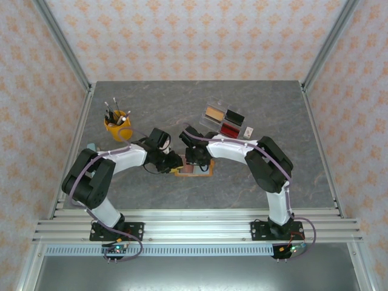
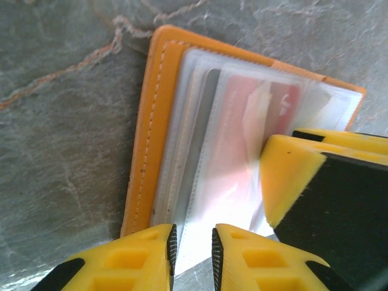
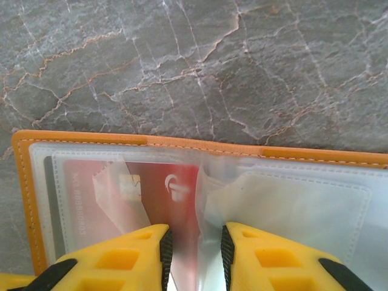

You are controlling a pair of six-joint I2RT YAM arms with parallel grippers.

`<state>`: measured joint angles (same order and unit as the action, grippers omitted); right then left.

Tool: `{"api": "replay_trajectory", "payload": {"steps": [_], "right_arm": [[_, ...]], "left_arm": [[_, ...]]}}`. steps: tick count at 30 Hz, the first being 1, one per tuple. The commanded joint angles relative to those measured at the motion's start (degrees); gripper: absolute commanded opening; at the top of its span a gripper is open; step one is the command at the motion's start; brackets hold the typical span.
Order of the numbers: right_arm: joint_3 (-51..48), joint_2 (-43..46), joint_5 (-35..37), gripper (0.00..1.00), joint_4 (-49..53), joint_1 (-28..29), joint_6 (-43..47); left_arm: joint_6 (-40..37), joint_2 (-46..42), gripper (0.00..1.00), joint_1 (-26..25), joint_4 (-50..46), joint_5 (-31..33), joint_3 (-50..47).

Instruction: Take the credit cards out of the card holder

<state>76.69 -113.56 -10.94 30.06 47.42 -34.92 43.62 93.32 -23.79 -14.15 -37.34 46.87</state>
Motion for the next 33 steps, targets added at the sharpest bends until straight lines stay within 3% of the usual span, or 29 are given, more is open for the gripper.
{"api": "replay_trajectory", "payload": {"steps": [1, 33], "right_arm": [[-3.25, -2.75, -0.08, 0.30, 2.55, -0.40, -0.94], [-6.02, -3.45, -4.66, 0.30, -0.71, -0.50, -3.05]], "left_arm": [[-0.37, -3.28, 0.26, -0.63, 1.53, 1.69, 0.23], [-0.72, 5.13, 0.26, -0.89, 3.66, -3.60, 1.59]]}}
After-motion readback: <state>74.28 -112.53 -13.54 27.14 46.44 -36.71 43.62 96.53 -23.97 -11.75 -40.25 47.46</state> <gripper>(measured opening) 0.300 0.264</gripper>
